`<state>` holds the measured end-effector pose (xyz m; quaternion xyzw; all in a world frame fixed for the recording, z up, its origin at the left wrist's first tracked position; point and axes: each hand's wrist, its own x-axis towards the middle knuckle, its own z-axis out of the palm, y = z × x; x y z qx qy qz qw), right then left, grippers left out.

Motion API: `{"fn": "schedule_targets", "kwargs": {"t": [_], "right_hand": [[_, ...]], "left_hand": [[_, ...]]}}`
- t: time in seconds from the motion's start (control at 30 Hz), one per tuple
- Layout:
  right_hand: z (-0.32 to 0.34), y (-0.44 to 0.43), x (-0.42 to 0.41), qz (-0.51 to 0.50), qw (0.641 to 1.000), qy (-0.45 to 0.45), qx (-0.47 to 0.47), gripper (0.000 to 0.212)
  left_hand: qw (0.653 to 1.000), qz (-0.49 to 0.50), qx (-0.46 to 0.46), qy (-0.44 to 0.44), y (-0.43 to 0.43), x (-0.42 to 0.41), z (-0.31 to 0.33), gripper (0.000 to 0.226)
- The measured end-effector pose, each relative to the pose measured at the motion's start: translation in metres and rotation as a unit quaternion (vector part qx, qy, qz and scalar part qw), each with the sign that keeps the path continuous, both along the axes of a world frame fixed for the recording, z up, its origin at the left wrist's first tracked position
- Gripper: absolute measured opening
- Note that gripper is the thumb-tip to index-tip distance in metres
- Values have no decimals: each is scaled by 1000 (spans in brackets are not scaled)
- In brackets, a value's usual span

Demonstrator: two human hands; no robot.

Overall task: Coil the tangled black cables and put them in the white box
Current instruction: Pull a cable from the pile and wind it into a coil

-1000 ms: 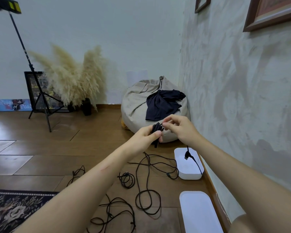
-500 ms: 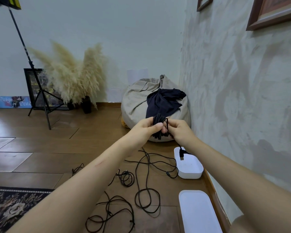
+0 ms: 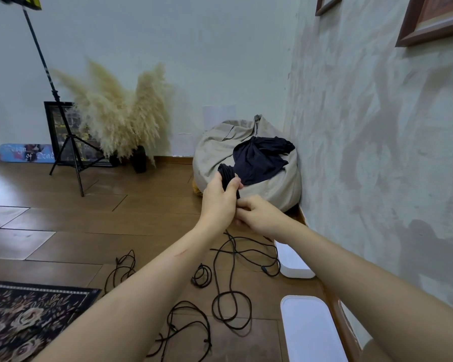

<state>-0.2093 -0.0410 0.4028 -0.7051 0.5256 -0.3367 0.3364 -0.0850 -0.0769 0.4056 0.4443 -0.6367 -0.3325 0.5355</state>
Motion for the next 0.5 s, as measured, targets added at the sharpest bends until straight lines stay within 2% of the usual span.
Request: {"fn": "schedule_targets", "kwargs": {"t": [0.07,0.17,0.27,0.37,0.5], "right_hand": [[3,0,-4,-4,999,30,-22,24],[4,-3,-13,-10,998,46,-45,24],[7,-3,-26,-20,992,79,-91,21],[4,-2,-36,-33,981,127,-140,17],[0,-5,-36,-79,970,133,-187,13]], "left_hand": [[999,18,1,-29,-6,7,-3,15],[998,-6,-11,-63,-8,12,-6,15],[988,-85,-14,-124,-7,11,-8,12],[980,-156,27,-123,-9,14,-10,17],[980,-159,43,-109,-9,19,-6,16]]}}
